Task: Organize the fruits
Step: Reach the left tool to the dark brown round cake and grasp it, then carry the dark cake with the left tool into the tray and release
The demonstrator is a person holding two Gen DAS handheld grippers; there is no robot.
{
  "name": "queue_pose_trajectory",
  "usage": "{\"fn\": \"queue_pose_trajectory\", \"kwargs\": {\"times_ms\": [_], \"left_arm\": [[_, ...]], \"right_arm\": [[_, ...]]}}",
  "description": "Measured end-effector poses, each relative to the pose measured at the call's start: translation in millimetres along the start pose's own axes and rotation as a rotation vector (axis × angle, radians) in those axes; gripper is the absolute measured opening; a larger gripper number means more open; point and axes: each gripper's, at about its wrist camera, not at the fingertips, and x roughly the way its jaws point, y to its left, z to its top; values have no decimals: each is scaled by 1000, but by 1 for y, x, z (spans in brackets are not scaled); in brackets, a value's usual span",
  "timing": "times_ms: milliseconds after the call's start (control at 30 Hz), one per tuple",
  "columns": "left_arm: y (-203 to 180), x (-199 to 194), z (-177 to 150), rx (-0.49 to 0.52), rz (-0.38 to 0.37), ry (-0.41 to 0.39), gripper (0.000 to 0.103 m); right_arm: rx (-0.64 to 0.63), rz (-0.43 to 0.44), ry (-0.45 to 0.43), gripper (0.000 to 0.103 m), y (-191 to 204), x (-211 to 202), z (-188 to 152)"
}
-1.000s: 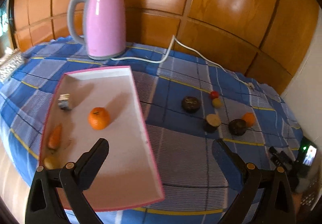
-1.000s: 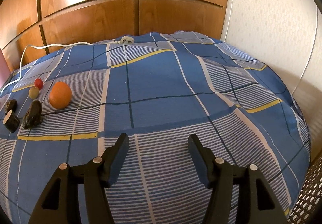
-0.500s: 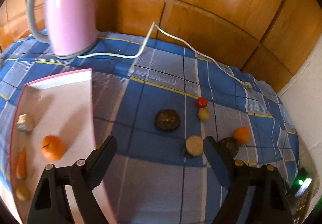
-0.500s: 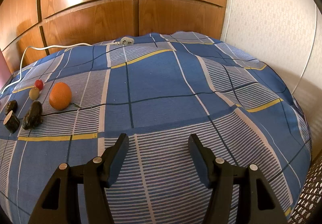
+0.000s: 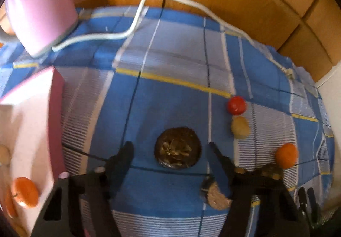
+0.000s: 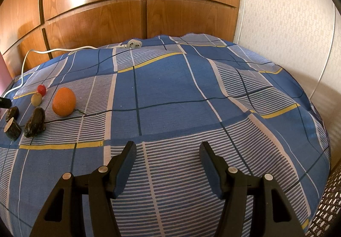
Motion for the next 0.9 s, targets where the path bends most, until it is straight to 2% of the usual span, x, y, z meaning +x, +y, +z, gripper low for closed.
{"fn": "queue_pose_trajectory", "kwargs": {"times_ms": [33, 67, 100, 333, 533, 733, 900], "left_arm": [[-2, 0, -2, 14, 6, -20, 62], [-6, -2, -4, 37, 2, -36, 50], [-8, -2, -7, 58, -18, -40, 46], [-3, -17, -28, 25, -65, -64, 46], [12, -56, -49, 4, -115, -121, 46], [51, -101, -56, -57, -121, -222, 46], [108, -127, -58, -165, -109, -274, 46]], "right_arm": [[0, 0, 0, 62, 0, 0, 0], [1, 0, -1, 62, 0, 0, 0], [1, 0, -1, 62, 0, 0, -1], [-2, -4, -5, 62, 1, -1, -1], [-8, -12, -7, 62, 2, -1, -2], [-16, -20, -8, 62, 4, 0, -2], [-21, -26, -8, 62, 5, 0, -2]]}}
